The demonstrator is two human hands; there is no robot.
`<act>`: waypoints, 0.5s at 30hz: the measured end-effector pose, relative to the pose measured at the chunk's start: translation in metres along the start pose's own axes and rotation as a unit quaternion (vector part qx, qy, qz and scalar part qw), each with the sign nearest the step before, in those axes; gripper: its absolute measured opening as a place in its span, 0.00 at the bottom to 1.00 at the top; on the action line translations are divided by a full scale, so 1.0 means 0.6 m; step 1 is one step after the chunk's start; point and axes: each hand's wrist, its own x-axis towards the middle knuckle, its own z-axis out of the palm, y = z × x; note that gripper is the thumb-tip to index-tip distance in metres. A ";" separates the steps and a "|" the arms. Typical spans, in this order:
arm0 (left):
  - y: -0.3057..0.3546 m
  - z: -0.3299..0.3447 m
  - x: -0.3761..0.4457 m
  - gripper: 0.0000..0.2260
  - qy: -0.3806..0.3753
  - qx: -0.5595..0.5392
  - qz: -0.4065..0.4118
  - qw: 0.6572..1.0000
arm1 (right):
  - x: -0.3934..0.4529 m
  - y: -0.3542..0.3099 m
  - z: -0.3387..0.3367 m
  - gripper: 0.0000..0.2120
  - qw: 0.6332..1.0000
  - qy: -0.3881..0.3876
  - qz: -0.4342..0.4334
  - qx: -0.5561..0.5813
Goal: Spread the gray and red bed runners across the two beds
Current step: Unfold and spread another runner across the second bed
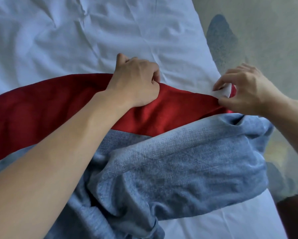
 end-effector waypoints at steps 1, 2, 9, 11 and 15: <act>0.002 0.000 0.002 0.09 -0.004 -0.001 0.004 1.000 | 0.002 -0.001 -0.004 0.20 1.000 -0.008 -0.009 0.006; 0.003 -0.001 0.003 0.09 -0.007 -0.001 0.006 1.000 | 0.005 -0.002 -0.006 0.21 1.000 -0.014 -0.024 0.012; 0.032 0.002 0.008 0.09 -0.011 -0.004 0.013 1.000 | 0.011 -0.033 0.029 0.05 0.997 0.051 -0.060 -0.010; 0.054 0.010 0.008 0.09 -0.019 0.009 0.039 0.999 | 0.013 -0.031 0.030 0.04 0.996 0.062 -0.055 -0.011; 0.100 0.038 0.012 0.12 -0.075 0.070 0.079 0.992 | 0.004 -0.030 0.026 0.07 0.999 0.023 -0.042 -0.007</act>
